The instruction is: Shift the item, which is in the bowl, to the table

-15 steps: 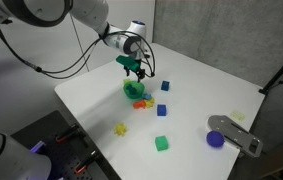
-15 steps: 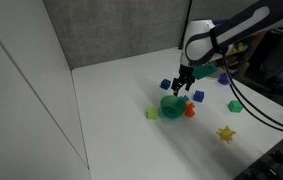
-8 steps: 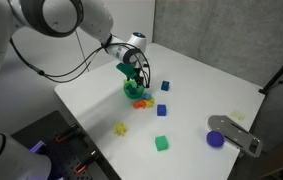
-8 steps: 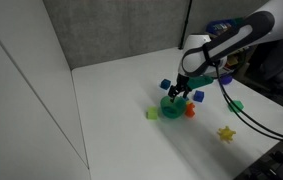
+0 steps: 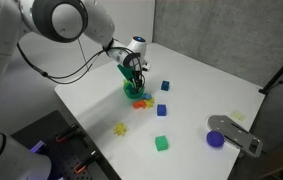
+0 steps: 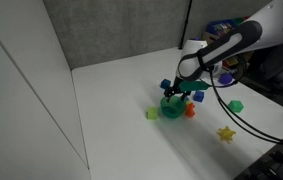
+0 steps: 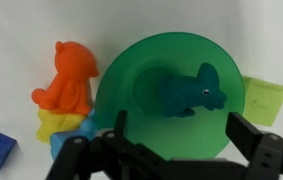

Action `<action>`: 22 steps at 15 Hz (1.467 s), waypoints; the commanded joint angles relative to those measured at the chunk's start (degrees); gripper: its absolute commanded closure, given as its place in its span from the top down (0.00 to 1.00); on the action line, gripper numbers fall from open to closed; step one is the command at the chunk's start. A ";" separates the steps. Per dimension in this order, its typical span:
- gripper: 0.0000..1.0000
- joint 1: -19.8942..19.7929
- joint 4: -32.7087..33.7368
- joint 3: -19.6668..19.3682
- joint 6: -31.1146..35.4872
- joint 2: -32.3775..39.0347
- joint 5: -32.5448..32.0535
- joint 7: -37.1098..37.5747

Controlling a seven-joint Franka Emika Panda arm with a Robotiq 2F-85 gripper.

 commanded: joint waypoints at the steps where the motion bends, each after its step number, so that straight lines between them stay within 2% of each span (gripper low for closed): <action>1: 1.00 1.52 3.66 -1.45 0.06 2.86 1.27 4.87; 7: 1.00 1.97 8.20 -0.90 -0.20 7.41 2.06 7.09; 19: 1.00 0.90 15.23 1.38 -0.64 15.91 5.52 5.41; 21: 0.73 0.61 15.80 1.62 -0.85 16.22 5.63 4.95; 22: 0.66 0.56 15.81 1.64 -0.77 16.08 5.56 4.84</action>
